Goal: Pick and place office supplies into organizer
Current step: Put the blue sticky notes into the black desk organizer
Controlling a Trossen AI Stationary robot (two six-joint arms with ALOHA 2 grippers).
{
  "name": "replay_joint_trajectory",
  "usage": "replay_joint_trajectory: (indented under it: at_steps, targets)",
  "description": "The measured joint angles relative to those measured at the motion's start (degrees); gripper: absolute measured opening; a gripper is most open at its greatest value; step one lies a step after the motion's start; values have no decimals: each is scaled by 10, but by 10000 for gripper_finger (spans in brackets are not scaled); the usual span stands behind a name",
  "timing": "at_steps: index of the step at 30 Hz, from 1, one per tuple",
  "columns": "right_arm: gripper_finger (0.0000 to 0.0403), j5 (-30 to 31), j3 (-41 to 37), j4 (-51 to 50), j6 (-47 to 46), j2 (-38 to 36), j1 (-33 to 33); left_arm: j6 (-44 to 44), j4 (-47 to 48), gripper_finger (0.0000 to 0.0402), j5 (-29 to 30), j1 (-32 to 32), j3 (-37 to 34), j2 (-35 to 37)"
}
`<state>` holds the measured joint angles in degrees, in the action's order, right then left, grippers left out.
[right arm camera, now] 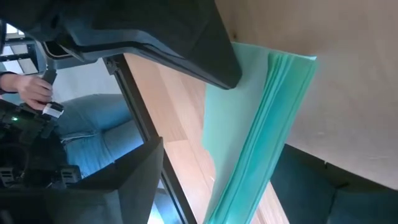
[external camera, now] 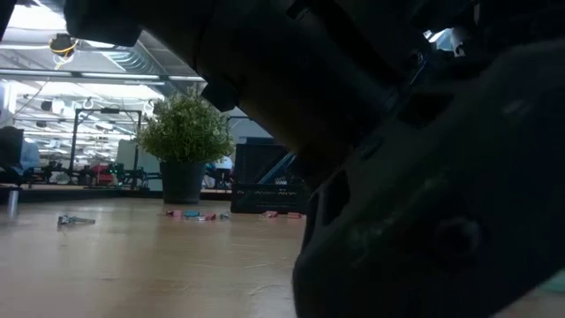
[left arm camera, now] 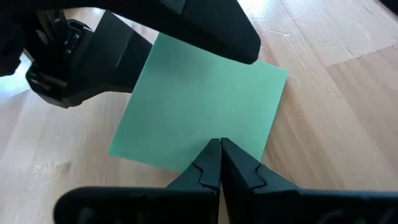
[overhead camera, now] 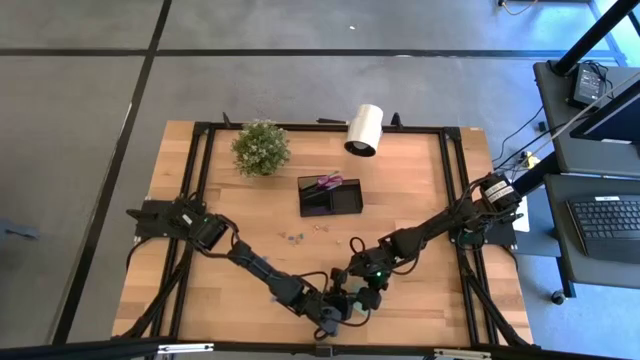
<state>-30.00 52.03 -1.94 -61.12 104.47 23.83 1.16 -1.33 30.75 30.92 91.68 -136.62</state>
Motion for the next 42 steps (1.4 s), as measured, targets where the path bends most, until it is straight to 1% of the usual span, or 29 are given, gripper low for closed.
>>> replay_joint_trajectory:
  at_steps: [6,11,13,23,27,32,36,38,42]
  targets:
    - [277,0,0,-1,2,0,0,11,-1,2,-11,0,0,0]
    - [277,0,0,-2,3,0,0,16,-3,2,-55,2,1,1]
    - [277,0,0,-2,3,-1,0,24,-2,1,-59,5,1,1]
    - [277,0,1,1,0,-1,0,42,-1,1,-55,2,1,1]
    - [277,-1,1,19,-15,-1,4,42,-2,1,-56,-4,1,1]
    - [277,-23,1,44,-31,-1,10,42,-2,1,-52,-8,0,1]
    - [277,-23,1,12,-31,-1,17,41,-2,1,-38,-9,0,1]
    - [277,-10,1,-15,-31,-1,20,41,-1,2,-36,-9,0,1]
    - [277,-7,1,-24,-32,-1,27,43,-1,2,-32,-10,0,1]
